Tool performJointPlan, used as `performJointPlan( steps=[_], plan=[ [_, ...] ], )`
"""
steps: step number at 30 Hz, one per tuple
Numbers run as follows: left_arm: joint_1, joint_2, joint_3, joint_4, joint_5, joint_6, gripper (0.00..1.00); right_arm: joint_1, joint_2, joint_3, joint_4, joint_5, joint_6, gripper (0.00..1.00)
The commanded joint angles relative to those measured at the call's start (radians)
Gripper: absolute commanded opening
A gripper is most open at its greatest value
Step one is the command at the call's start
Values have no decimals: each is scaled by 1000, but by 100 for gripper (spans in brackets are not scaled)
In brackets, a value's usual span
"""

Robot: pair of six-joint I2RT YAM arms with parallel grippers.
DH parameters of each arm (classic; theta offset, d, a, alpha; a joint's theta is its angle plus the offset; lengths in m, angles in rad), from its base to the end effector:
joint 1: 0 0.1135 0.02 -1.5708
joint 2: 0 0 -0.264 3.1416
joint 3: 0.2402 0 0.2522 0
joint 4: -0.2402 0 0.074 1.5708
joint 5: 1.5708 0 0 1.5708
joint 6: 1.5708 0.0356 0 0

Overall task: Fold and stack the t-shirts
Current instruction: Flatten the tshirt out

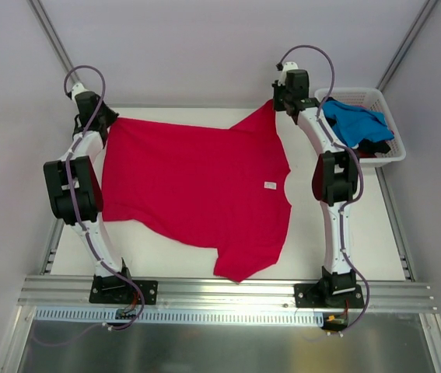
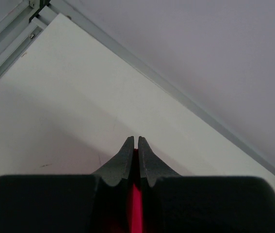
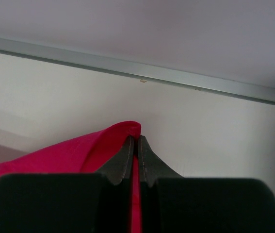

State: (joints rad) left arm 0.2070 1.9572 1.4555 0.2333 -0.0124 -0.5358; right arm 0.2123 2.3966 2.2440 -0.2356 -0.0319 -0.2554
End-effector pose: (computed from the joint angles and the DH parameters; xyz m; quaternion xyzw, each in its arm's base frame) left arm 0.4587 0.0968 0.2638 -0.2921 0.7398 -0.0943 0.5988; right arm 0.5538 0.1205 0.2731 -0.2010 0.8055 0.0012 0.5575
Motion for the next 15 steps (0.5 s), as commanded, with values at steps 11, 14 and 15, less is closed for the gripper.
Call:
performJointPlan(
  steps=[11, 14, 15],
  plan=[
    [19, 120, 68, 11, 51, 54, 0, -4, 62, 106, 33, -31, 44, 0],
    [17, 112, 63, 29, 33, 92, 0, -5, 68, 130, 45, -46, 54, 0],
    [19, 114, 62, 29, 23, 102, 0, -4, 76, 137, 48, -45, 56, 0]
  ],
)
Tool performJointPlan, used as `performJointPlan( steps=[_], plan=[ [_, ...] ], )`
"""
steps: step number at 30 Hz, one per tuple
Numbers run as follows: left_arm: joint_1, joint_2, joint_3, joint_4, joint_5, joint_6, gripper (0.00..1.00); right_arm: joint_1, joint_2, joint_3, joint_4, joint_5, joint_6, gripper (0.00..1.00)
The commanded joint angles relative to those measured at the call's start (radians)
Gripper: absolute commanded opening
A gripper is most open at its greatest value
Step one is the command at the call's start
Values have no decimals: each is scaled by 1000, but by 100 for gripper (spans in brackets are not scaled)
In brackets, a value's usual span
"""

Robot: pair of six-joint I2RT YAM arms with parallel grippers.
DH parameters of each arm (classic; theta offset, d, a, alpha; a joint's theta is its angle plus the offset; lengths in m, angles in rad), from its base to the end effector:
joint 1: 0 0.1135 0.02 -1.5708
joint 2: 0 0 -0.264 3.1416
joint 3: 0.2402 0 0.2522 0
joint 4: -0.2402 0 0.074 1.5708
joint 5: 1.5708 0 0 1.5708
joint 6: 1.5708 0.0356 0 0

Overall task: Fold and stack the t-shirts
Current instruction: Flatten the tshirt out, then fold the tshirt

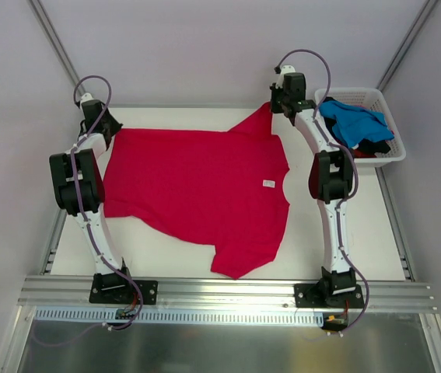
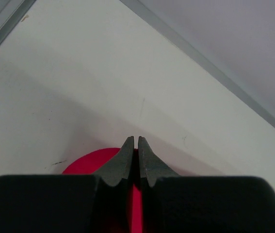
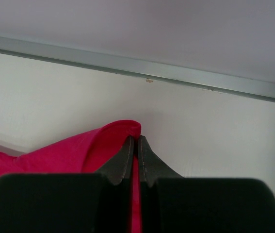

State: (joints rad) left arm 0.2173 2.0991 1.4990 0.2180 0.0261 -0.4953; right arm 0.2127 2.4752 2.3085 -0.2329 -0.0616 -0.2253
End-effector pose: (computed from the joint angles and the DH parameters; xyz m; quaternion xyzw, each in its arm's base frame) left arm 0.4795 0.1049 0.2118 -0.2821 0.7790 -0.0883 0.5530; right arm 0.5664 0.1246 0.2526 -0.1976 0.8094 0.0222 0.5526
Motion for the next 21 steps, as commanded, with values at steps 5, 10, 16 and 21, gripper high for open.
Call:
performJointPlan(
  steps=[5, 10, 16, 21],
  plan=[
    [10, -24, 6, 78, 3, 201, 0, -4, 13, 98, 41, -29, 38, 0],
    [21, -4, 4, 127, 32, 280, 0, -3, 1, 95, 40, -66, 44, 0],
    [24, 22, 20, 129, 40, 331, 0, -3, -16, 88, 30, -73, 27, 0],
    [25, 21, -12, 156, 57, 347, 0, -1, -13, 91, 30, -81, 24, 0]
  ],
)
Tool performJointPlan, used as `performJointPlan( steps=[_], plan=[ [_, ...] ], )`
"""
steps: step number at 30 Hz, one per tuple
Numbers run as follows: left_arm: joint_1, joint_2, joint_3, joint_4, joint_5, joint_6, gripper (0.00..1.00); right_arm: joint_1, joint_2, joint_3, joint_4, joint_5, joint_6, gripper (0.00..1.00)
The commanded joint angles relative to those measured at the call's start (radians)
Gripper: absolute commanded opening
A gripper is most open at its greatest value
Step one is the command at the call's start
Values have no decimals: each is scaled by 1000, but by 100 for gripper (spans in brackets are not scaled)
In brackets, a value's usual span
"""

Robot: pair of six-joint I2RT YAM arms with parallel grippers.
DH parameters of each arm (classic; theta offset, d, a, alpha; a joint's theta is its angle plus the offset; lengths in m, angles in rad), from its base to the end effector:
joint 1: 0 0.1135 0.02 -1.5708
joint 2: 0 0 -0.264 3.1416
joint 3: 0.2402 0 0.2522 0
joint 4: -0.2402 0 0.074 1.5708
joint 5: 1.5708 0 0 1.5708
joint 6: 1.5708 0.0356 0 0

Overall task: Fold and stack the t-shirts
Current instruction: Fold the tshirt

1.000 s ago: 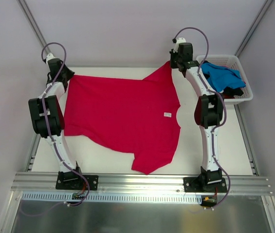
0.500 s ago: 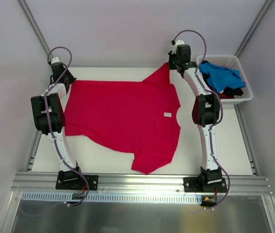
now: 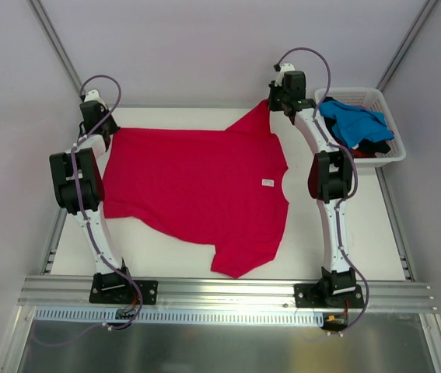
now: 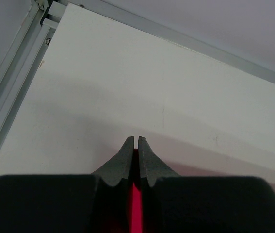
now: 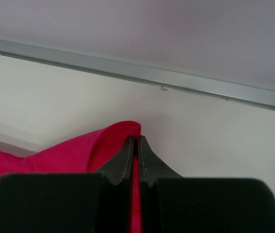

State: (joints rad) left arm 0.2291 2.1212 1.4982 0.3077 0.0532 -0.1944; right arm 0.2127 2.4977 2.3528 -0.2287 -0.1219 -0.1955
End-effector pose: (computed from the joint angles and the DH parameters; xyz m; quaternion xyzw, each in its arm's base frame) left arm 0.4836 0.1108 0.2103 -0.1548 0.7943 -0.0113 0.5874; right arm 0.5699 0.1275 0.2561 -0.2007 0.8005 0.0552 0.5620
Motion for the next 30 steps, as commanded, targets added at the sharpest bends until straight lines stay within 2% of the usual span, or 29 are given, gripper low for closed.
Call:
performJointPlan(
  steps=[1, 12, 20, 21, 24, 30],
  plan=[
    [15, -3, -21, 100, 39, 52, 0, -1, -39, 45, 25, -24, -7, 0],
    [15, -23, -47, 160, 97, 70, 0, -6, -74, -10, 46, -42, 21, 0],
    [42, -44, -119, 266, 174, 32, 0, -15, -195, -174, 112, -68, 24, 0],
    [45, -46, -133, 287, 222, 38, 0, -13, -215, -184, 118, -79, 25, 0],
    [50, -61, -208, 398, 252, 73, 0, -13, -255, -225, 135, -104, 30, 0],
    [85, -76, -243, 427, 303, 87, 0, -15, -332, -322, 158, -149, 15, 0]
  ],
)
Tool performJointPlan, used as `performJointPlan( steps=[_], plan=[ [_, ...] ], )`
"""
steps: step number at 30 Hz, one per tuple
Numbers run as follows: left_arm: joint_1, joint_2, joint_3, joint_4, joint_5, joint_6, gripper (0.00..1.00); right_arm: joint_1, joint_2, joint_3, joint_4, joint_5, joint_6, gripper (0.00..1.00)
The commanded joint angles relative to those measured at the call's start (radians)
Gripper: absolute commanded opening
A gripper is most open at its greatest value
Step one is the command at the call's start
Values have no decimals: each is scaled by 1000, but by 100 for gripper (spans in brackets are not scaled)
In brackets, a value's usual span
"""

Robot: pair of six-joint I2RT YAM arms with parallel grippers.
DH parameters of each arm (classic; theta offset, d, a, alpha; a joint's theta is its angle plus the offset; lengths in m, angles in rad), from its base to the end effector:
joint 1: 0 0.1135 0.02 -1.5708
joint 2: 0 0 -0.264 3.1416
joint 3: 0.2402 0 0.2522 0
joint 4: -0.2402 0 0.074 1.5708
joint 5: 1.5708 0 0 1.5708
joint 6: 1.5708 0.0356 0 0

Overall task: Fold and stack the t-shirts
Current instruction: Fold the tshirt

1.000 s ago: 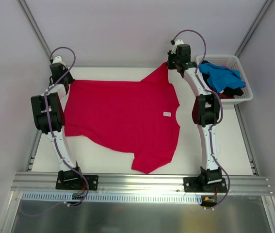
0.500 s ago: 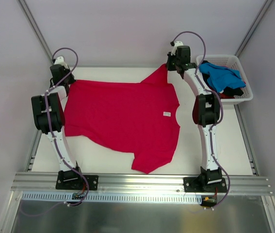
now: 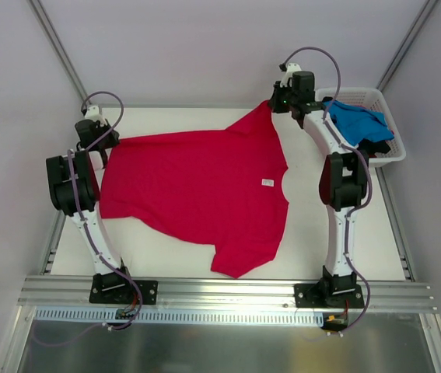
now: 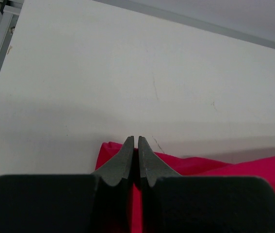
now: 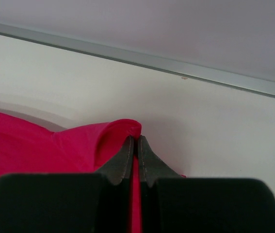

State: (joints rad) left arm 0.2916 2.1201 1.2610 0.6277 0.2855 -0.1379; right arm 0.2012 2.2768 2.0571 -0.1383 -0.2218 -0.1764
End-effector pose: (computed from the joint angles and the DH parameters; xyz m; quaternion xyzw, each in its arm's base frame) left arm 0.4516 0.1251 0.1675 -0.0791 0.7770 -0.0640 0.6212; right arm 0.5327 0.1166 0.2815 -0.2152 0.7903 0.0980 0.5652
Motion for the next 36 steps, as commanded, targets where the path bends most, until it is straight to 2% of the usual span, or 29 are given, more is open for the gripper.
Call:
performJointPlan(
  steps=[1, 4, 14, 23, 29, 36],
  plan=[
    [26, -77, -5, 101, 93, 40, 0, -2, -123, -56, 68, -62, -8, 0],
    [35, -86, -17, 99, 133, 77, 0, -2, -186, -127, 66, -117, -28, 0],
    [61, -129, -58, 99, 227, 125, 0, -6, -388, -408, 77, -142, -97, 0],
    [87, -226, -184, 121, 284, 231, 0, -8, -536, -633, 95, -200, -101, 0],
    [112, -279, -251, 116, 379, 304, 0, -8, -622, -755, 103, -206, -100, 0],
    [124, -334, -313, 31, 422, 406, 0, -6, -692, -865, 97, -228, -94, 0]
  ],
)
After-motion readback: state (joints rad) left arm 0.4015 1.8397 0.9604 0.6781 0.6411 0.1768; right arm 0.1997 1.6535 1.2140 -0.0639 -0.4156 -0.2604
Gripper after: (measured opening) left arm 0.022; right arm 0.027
